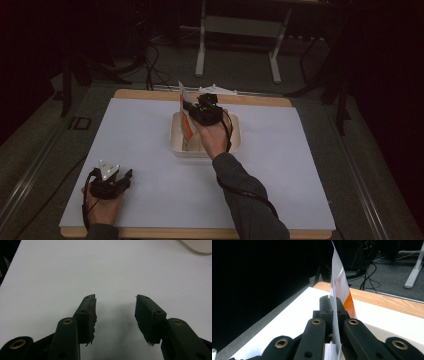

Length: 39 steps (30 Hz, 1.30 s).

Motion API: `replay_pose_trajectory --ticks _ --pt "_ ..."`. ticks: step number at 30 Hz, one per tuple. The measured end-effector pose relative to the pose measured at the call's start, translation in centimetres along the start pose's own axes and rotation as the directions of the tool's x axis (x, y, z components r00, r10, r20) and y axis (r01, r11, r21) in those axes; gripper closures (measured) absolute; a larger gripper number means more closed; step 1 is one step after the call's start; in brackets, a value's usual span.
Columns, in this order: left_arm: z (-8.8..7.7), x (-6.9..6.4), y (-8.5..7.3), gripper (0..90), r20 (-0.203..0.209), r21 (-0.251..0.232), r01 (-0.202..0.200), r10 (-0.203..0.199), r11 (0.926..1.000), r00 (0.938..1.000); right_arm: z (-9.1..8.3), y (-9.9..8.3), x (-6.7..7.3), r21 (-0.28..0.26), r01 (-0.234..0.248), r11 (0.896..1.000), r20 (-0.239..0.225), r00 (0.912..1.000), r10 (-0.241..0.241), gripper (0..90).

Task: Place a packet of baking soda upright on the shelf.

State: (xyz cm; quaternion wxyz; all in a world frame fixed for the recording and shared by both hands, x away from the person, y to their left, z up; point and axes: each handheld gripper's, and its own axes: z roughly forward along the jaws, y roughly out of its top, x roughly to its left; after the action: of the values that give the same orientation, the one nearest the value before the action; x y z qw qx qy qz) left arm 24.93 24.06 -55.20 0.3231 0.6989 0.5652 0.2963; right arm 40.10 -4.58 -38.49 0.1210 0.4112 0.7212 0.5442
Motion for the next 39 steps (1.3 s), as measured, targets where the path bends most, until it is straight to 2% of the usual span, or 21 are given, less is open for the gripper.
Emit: replay_pose_trajectory --ticks 4,11,15,29,39 --pt "0.0 0.0 0.0 51.1 -0.001 0.001 0.000 0.000 1.0000 1.0000 0.0 0.0 0.1 -0.003 -0.003 1.000 0.011 0.9999 0.003 90.0" --pt "0.0 0.0 0.0 51.1 -0.003 0.001 -0.002 0.002 1.0000 1.0000 0.2 -0.4 0.1 -0.017 -0.048 0.999 0.029 0.9984 0.049 90.0" --pt "0.0 0.0 0.0 51.1 0.000 0.000 -0.001 0.001 1.0000 1.0000 0.8 -0.9 0.0 -0.006 -0.062 0.998 0.052 0.9967 0.062 90.0" --pt "0.0 0.0 0.0 51.1 -0.002 0.003 -0.002 0.002 1.0000 1.0000 1.5 -1.3 -0.3 0.014 -0.066 0.998 0.075 0.9951 0.064 90.0" --pt "0.0 0.0 0.0 51.1 -0.001 0.002 -0.001 0.001 1.0000 1.0000 2.4 -1.7 -0.2 0.044 -0.051 0.998 0.095 0.9943 0.047 89.9"
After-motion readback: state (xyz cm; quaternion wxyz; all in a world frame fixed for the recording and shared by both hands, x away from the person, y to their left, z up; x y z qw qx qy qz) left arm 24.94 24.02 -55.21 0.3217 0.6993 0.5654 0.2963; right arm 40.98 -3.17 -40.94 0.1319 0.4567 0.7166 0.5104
